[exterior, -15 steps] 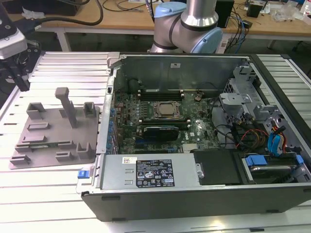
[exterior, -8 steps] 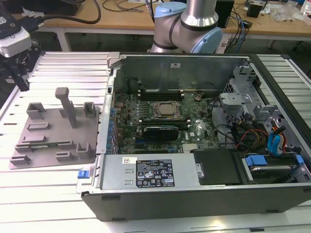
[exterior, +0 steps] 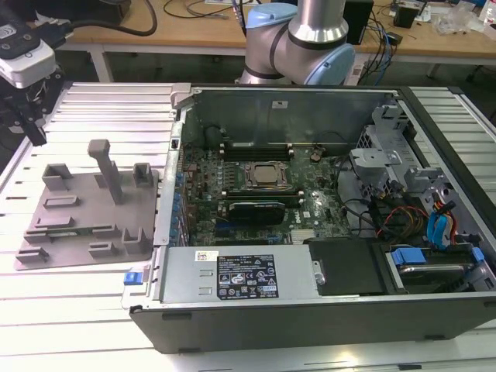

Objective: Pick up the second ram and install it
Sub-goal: 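Pick up the second ram and move it above second insertion slot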

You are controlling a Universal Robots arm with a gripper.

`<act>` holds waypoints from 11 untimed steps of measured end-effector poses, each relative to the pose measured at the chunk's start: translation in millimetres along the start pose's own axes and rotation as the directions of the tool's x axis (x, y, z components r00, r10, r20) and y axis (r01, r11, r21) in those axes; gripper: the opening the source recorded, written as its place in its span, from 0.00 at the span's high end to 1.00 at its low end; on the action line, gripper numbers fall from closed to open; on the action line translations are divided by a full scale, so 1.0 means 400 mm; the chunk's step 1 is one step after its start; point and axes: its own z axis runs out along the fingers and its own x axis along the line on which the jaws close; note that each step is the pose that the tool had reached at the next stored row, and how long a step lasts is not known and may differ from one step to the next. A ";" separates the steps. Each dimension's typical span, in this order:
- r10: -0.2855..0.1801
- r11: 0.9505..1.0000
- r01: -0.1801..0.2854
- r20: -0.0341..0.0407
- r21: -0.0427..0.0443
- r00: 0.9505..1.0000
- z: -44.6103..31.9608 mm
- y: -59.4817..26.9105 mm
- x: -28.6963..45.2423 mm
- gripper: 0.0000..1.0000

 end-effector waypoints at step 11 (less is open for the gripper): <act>-0.121 0.993 0.121 -0.005 -0.003 0.993 0.000 0.000 0.000 0.92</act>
